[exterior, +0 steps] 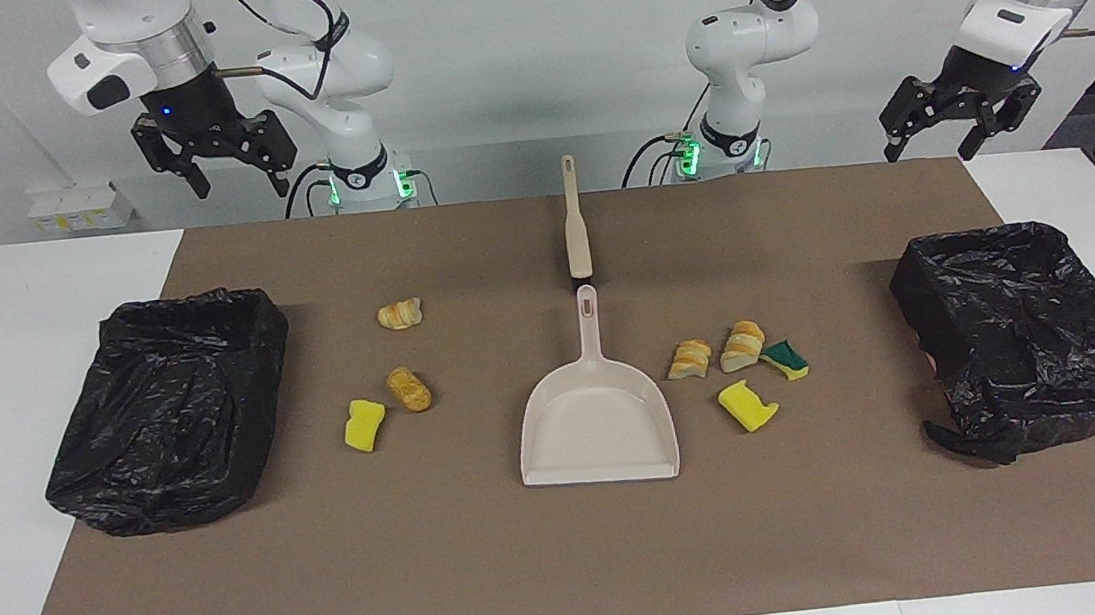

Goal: Sweep and dump trash in bin

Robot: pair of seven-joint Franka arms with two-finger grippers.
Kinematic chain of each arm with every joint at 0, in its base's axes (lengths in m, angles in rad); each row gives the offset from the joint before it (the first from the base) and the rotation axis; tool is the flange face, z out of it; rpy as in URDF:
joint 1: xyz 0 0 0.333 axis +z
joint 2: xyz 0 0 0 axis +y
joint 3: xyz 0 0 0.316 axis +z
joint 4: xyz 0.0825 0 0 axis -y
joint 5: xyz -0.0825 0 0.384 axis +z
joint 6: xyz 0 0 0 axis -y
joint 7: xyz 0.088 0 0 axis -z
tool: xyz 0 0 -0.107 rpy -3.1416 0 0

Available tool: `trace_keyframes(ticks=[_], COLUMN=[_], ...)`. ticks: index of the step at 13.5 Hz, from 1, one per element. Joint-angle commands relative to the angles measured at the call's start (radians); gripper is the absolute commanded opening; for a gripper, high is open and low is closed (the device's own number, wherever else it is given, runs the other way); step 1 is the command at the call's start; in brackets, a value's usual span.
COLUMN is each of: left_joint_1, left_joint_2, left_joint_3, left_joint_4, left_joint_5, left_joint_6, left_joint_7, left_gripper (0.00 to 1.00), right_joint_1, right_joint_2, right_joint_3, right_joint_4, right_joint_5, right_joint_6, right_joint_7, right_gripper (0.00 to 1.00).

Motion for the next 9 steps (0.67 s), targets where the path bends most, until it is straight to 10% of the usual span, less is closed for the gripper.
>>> trace_keyframes(ticks=[1, 9], left_joint_1=[0.008, -0.009], left_joint_2=[-0.019, -0.019], left_joint_3=[-0.002, -0.011], left_joint_4=[-0.017, -0.017], left_joint_5=[-0.003, -0.003], left_joint_6=[-0.001, -0.012], left_joint_7=[-0.003, -0.004], left_gripper=[1.00, 1.00], right_joint_1=[0.036, 0.254], right_joint_2=[0.039, 0.292], right_joint_3=[0.003, 0.003], right_joint_4=[0.003, 0.084], right_joint_5=[0.000, -0.009], right_joint_6=[0.038, 0.233], right_joint_7=[0.026, 0.311], right_gripper=[1.00, 1.00])
